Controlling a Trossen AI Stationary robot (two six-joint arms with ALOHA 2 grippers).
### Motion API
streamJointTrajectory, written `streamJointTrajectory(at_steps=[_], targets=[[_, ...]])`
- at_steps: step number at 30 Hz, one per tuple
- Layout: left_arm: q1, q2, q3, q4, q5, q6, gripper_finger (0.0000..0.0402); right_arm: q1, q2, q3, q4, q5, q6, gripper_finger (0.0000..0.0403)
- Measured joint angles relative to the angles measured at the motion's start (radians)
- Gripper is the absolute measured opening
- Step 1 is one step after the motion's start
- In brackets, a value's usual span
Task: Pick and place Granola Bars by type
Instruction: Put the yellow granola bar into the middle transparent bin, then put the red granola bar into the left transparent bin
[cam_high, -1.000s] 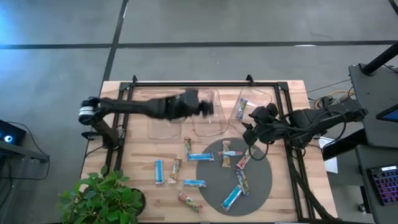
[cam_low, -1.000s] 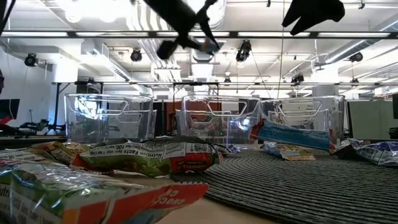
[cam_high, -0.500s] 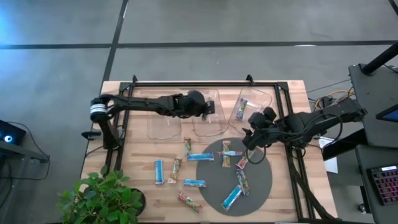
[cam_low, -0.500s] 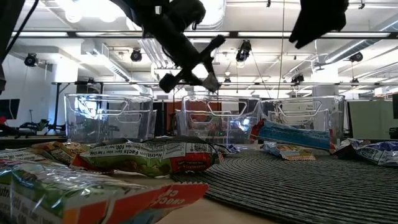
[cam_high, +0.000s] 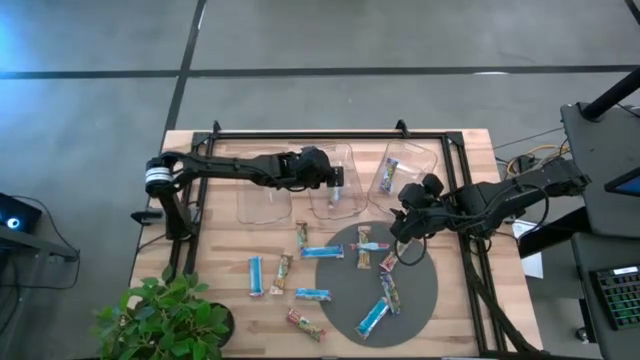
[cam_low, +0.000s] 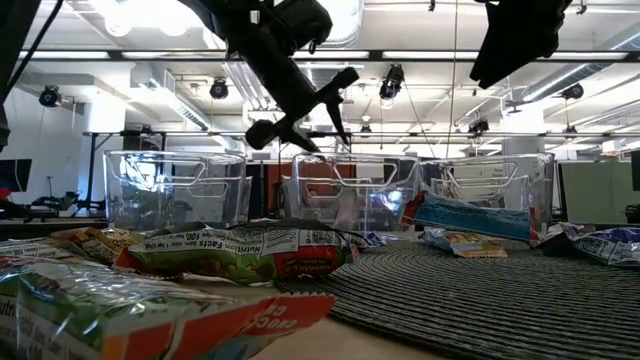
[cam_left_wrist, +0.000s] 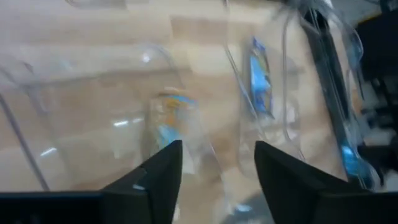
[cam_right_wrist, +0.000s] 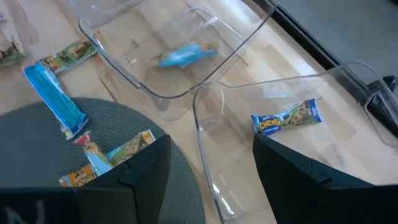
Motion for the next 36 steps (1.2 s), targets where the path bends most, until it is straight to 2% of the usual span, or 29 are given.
streamJointTrajectory(at_steps=[2,6,11,13,22,31,36], targets=[[-0.009,-0.009,0.0,0.006,0.046,0.042,0.0203,0.0,0.0,-0.001,0.001,-0.02,-0.047,0.0219],[-0.058,-0.047,0.0,0.01,0.094,0.182,0.0208,0.003,0.0,-0.024,0.023,-0.128,-0.183,0.0219],[-0.173,-0.112,-0.001,0.002,0.101,0.35,0.0209,0.031,0.005,-0.096,0.142,-0.29,-0.297,0.0219],[-0.22,-0.136,-0.001,0.002,0.101,0.383,0.0209,0.046,0.017,-0.129,0.197,-0.322,-0.326,0.0219],[-0.367,-0.163,-0.002,-0.002,0.078,0.391,0.0209,0.064,0.171,-0.188,0.34,-0.369,-0.339,0.0219],[-0.399,-0.163,-0.002,-0.003,0.073,0.381,0.0209,0.064,0.369,-0.182,0.34,-0.367,-0.381,0.0219],[-0.401,-0.163,-0.002,-0.003,0.073,0.372,0.0209,0.064,0.403,-0.182,0.358,-0.338,-0.389,0.0219]])
